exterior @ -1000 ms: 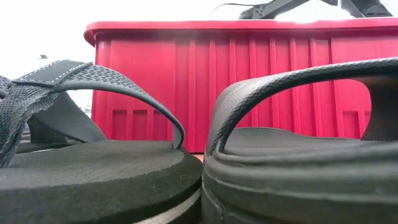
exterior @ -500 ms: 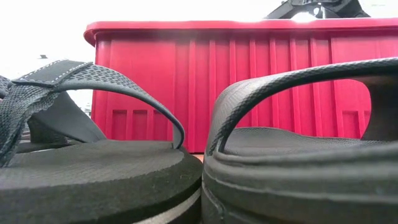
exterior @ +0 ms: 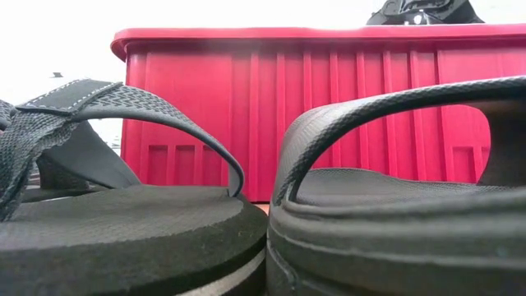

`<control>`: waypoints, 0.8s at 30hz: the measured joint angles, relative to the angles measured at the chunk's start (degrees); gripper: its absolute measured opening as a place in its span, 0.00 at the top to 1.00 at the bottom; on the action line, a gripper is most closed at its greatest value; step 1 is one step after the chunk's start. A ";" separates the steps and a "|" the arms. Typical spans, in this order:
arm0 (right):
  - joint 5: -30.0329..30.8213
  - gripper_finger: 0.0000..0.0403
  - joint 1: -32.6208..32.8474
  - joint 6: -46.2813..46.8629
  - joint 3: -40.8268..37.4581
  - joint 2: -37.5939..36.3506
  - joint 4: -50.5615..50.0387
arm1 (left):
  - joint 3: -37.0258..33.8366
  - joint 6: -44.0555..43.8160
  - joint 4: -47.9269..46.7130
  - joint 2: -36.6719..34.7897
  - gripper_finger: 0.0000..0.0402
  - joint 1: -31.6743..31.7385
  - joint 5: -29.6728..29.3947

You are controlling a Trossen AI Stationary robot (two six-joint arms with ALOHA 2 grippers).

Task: Pick and place slides into bin
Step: Put the slide into the bin

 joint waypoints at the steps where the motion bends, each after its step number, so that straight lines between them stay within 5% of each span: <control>1: 0.03 0.98 -0.18 -0.01 -1.02 0.00 0.42 | 0.00 0.02 -0.07 0.00 0.94 0.00 0.00; 24: 1.90 0.98 -0.81 -2.23 -7.00 -0.20 6.45 | 0.00 -1.62 -0.15 0.00 0.94 0.00 1.74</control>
